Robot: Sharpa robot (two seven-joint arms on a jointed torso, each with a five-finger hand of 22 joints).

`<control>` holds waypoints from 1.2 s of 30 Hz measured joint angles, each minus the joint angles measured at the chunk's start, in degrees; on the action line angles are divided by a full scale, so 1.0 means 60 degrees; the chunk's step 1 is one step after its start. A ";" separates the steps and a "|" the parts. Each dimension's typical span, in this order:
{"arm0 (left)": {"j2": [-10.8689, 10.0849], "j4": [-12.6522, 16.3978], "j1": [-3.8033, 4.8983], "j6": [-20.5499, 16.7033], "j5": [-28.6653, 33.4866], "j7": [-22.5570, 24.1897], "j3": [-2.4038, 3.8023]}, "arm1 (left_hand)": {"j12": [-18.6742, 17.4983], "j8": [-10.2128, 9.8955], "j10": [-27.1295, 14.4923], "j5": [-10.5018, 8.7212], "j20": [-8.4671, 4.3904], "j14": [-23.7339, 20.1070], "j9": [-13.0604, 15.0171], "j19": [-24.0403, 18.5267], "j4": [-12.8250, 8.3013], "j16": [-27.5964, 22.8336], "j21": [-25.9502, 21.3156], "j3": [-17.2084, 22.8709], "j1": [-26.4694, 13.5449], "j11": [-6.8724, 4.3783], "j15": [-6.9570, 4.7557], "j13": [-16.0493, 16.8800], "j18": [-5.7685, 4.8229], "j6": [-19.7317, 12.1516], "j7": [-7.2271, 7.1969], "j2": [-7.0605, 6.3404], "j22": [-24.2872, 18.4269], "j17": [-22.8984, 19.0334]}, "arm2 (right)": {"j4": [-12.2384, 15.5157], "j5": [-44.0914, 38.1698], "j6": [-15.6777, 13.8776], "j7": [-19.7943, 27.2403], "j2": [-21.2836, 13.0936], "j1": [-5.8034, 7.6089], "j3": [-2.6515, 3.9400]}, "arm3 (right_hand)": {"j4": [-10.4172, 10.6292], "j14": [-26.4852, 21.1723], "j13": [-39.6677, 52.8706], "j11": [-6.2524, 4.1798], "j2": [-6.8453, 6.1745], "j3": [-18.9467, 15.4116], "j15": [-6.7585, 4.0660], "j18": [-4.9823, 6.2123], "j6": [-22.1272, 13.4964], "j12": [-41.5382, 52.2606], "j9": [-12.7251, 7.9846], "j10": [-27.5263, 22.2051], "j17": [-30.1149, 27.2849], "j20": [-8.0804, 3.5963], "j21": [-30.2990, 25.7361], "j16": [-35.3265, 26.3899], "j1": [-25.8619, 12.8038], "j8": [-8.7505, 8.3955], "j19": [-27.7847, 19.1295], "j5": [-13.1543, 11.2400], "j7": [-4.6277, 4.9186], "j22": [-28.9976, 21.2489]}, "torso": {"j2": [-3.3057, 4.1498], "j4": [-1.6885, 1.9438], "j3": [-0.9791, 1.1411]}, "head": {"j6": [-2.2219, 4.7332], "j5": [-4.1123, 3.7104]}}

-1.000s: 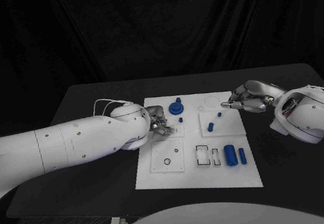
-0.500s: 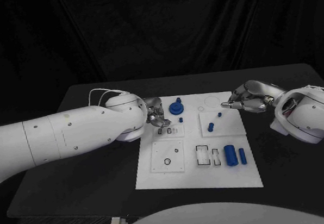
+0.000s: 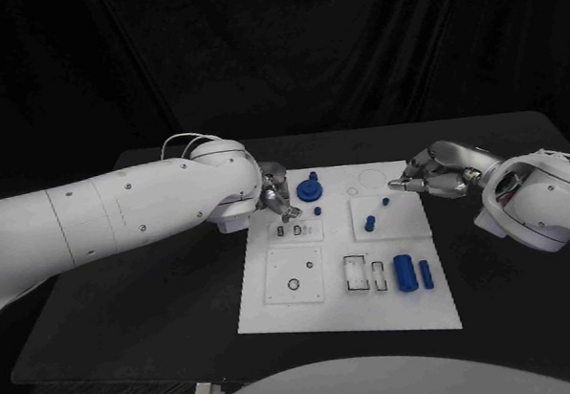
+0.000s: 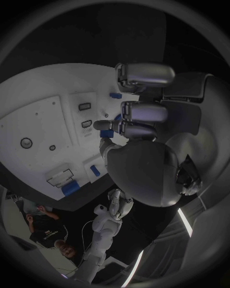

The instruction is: Assemble the parts on the task board

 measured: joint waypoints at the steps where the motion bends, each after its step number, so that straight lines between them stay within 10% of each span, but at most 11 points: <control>1: 0.0070 -0.0129 0.0004 0.0184 0.0145 -0.0042 -0.0001 | 0.0000 0.0000 0.0000 0.0000 0.0000 0.0000 0.0004 0.0000 0.0000 0.0000 0.0000 0.0001 -0.0014 0.0000 0.0000 0.0000 0.0000 0.0000 0.0000 -0.0014 0.0000 0.0000 | 0.0000 0.0000 0.0002 -0.0001 -0.0001 0.0000 0.0000 | 0.0000 0.0000 0.0000 0.0000 0.0000 0.0000 0.0000 0.0000 0.0000 0.0000 0.0000 0.0000 0.0000 0.0005 -0.0011 0.0000 0.0000 0.0000 -0.0005 0.0000 0.0000 0.0000 | 0.0000 -0.0002 0.0000 | 0.0000 -0.0001; 15: 0.0777 -0.1324 0.0019 0.1722 0.1281 -0.0595 -0.0002 | 0.0000 0.0001 0.0001 -0.0070 0.0000 0.0000 0.0016 0.0000 -0.0042 0.0000 0.0000 0.0406 -0.0186 0.0003 0.0000 -0.0001 0.0000 0.0002 0.0001 -0.0187 0.0000 0.0000 | -0.0012 0.0000 0.0022 -0.0003 0.0043 0.0000 0.0000 | 0.0000 0.0000 -0.0002 0.0000 0.0000 0.0000 0.0000 0.0000 0.0000 0.0000 -0.0002 0.0000 0.0000 0.0005 -0.0015 -0.0039 0.0000 0.0000 -0.0005 0.0000 0.0000 -0.0002 | 0.0005 -0.0006 -0.0005 | 0.0000 0.0078; 36: 0.1299 -0.2047 0.0008 0.2258 0.1602 -0.0847 -0.0002 | 0.0000 -0.0003 0.0002 -0.0203 0.0000 0.0000 0.0015 0.0000 -0.0091 0.0000 -0.0048 0.0512 -0.0383 0.0006 0.0001 -0.0001 0.0000 0.0018 0.0016 -0.0191 -0.0001 0.0000 | -0.0004 0.0000 0.0033 0.0000 0.0065 -0.0001 0.0000 | 0.0000 0.0000 -0.0004 0.0000 0.0038 0.0000 0.0000 -0.0001 0.0000 0.0000 0.0007 0.0000 0.0000 0.0005 -0.0015 -0.0038 0.0038 0.0000 -0.0005 0.0000 0.0000 -0.0004 | 0.0008 -0.0003 -0.0004 | 0.0000 0.0100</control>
